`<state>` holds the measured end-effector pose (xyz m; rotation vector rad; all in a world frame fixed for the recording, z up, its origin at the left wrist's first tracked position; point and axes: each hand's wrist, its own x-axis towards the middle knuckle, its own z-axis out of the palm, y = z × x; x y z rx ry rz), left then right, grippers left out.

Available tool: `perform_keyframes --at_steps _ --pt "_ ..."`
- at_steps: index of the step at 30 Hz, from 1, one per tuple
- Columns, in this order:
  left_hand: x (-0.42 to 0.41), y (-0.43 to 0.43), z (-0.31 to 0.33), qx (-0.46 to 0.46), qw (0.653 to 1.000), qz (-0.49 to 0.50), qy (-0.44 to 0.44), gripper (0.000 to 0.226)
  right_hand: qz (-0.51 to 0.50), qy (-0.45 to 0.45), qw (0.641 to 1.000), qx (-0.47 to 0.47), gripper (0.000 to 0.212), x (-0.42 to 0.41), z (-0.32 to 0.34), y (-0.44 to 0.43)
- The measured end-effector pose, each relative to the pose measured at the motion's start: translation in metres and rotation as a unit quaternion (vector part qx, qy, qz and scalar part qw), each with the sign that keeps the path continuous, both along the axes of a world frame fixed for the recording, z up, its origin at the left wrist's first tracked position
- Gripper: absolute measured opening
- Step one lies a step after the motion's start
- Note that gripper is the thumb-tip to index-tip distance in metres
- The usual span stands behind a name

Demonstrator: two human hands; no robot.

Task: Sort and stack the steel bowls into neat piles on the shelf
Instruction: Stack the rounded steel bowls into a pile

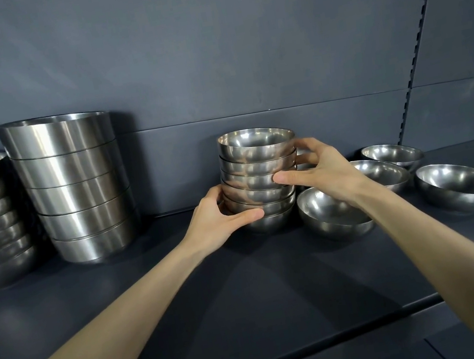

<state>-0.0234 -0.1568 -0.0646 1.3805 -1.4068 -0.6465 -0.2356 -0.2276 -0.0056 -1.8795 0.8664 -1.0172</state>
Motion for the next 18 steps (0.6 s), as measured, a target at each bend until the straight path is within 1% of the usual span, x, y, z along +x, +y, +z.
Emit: perform_keyframes --at_steps 2,6,9,11,15,18 --pt "0.0 0.001 -0.003 0.006 1.0 -0.006 0.013 0.078 0.002 0.0 1.0 0.002 0.07 0.0 0.0 0.001" --pt "0.002 0.001 -0.008 0.019 1.0 -0.02 0.009 0.089 0.006 0.002 1.0 0.016 0.092 0.001 -0.002 0.003" --pt "0.002 -0.002 -0.009 0.036 0.999 -0.026 0.009 0.102 0.022 0.021 0.999 0.033 0.096 0.002 -0.005 0.004" --pt "0.001 -0.004 -0.009 0.044 0.999 -0.029 0.012 0.107 0.037 0.024 0.998 0.044 0.09 0.003 -0.008 0.004" --pt "0.002 -0.006 -0.011 0.041 0.999 -0.021 0.011 0.11 0.047 0.02 0.997 0.051 0.064 0.004 -0.011 0.002" --pt "0.002 -0.005 -0.01 0.034 0.999 -0.015 0.014 0.112 0.035 0.023 0.998 0.046 0.057 0.005 -0.012 0.003"
